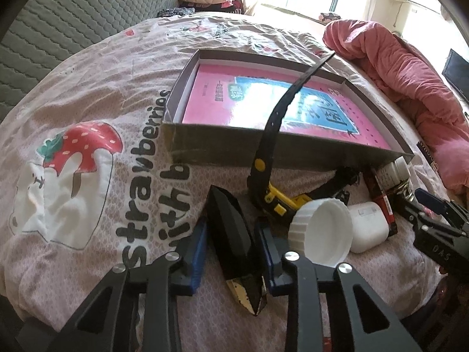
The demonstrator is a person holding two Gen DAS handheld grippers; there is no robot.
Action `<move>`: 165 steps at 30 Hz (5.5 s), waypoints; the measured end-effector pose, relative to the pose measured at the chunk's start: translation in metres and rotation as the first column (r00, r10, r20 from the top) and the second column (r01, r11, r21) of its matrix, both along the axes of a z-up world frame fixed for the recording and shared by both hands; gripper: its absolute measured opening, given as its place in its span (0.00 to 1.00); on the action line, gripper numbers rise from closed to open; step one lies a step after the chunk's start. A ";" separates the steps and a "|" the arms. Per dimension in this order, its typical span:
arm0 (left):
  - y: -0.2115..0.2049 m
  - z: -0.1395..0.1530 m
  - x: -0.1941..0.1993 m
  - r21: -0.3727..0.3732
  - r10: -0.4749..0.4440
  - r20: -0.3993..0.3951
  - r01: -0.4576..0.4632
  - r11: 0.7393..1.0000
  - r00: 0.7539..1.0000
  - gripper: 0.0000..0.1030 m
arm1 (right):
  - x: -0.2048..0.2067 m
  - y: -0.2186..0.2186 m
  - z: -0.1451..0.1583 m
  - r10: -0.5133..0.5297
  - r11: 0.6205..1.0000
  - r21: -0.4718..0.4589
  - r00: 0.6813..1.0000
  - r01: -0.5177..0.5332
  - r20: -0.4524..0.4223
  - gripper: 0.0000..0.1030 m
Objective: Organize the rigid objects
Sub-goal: 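Close the left tool on the black-gold item while the right closes on the chrome knob, then lift the black-gold item with the left tool while the right carries the knob over the box, then lower the knob onto the book and open the right tool while the left lowers its item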
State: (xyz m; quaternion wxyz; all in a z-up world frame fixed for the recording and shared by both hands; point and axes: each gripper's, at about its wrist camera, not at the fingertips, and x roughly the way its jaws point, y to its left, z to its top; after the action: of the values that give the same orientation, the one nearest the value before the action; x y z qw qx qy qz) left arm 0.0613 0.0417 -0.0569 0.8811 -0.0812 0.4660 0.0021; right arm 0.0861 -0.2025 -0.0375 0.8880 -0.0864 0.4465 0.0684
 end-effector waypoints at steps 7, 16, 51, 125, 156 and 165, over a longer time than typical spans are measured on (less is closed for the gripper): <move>0.006 -0.001 0.006 -0.022 -0.008 0.017 0.008 1.000 1.000 0.27 | 0.005 0.007 -0.007 0.037 0.999 0.000 0.999 -0.037 -0.015 0.44; 0.012 0.000 0.008 -0.066 -0.010 0.028 0.012 0.998 1.000 0.25 | 0.007 -0.005 -0.006 0.009 0.995 0.097 1.000 -0.007 -0.026 0.37; 0.019 0.038 -0.019 -0.109 0.019 0.135 -0.004 0.994 0.991 0.24 | -0.008 -0.036 0.041 -0.041 0.959 0.284 0.991 0.003 0.126 0.37; 0.010 0.040 0.071 0.005 -0.026 0.200 0.026 1.000 0.980 0.22 | 0.057 -0.011 0.023 0.002 0.981 0.191 0.995 -0.022 0.102 0.37; 0.018 0.026 0.080 -0.032 -0.001 0.176 0.007 0.999 0.984 0.23 | 0.092 0.001 0.015 0.000 0.993 0.120 0.998 0.008 -0.066 0.37; 0.019 0.024 0.081 -0.041 0.009 0.186 -0.002 0.999 0.983 0.23 | 0.081 0.002 0.020 0.025 0.991 0.128 1.000 -0.023 -0.011 0.44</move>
State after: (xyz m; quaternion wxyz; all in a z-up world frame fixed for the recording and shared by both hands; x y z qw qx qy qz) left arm 0.1419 0.0611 -0.0326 0.9189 -0.1003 0.3813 -0.0127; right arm 0.1675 -0.2004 -0.0178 0.8880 -0.0343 0.4455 0.1082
